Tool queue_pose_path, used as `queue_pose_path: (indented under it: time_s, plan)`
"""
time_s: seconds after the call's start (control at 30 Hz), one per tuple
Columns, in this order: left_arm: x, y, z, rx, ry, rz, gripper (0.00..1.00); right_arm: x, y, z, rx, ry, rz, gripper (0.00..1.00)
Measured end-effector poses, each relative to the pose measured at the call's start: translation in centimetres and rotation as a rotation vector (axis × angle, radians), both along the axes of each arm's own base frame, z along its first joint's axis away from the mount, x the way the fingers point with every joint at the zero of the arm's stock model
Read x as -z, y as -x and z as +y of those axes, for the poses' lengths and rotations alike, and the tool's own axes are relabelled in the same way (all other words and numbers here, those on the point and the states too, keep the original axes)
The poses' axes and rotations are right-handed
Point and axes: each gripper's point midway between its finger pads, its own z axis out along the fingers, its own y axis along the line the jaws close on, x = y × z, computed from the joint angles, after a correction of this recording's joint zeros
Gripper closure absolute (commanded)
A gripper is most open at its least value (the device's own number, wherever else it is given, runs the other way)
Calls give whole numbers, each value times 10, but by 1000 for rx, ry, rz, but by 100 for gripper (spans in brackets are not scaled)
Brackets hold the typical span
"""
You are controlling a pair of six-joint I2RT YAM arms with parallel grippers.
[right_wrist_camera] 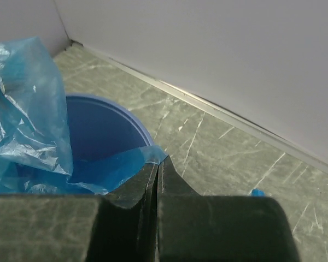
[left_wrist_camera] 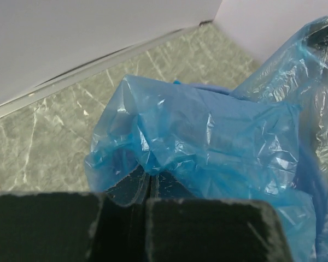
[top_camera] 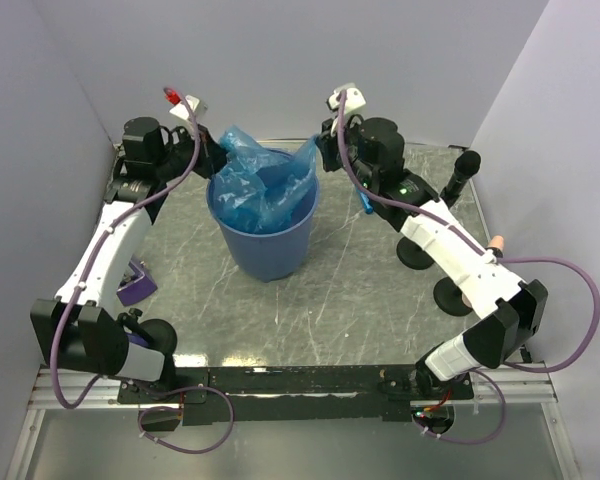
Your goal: Put the trash bags into the trash bin
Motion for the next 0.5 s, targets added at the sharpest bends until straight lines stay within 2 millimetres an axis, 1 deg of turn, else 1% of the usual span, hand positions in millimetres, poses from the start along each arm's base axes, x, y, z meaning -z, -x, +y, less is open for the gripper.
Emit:
queue_pose_path:
  time_s: [0.07, 0.13, 0.23, 0.33, 0.4, 0.47, 0.5]
  plan:
    - [8, -4, 2, 8, -23, 7, 99, 13, -3, 0, -1, 22, 9, 100]
    - [8, -10, 1, 24, -36, 2, 99, 21, -5, -1, -3, 39, 10, 100]
    - [-1, -23, -3, 51, -31, -14, 99, 22, -8, -4, 5, 42, 6, 100]
    - [-11, -43, -8, 82, -26, -22, 99, 17, -15, -13, 23, 41, -18, 100]
    - [-15, -56, -7, 88, -32, -11, 99, 16, -19, -19, 26, 47, -22, 100]
    - [-15, -66, -2, 83, -39, 13, 99, 18, -23, -23, 27, 50, -19, 100]
    - [-11, -69, 6, 72, -44, 32, 100, 20, -26, -24, 24, 53, -17, 100]
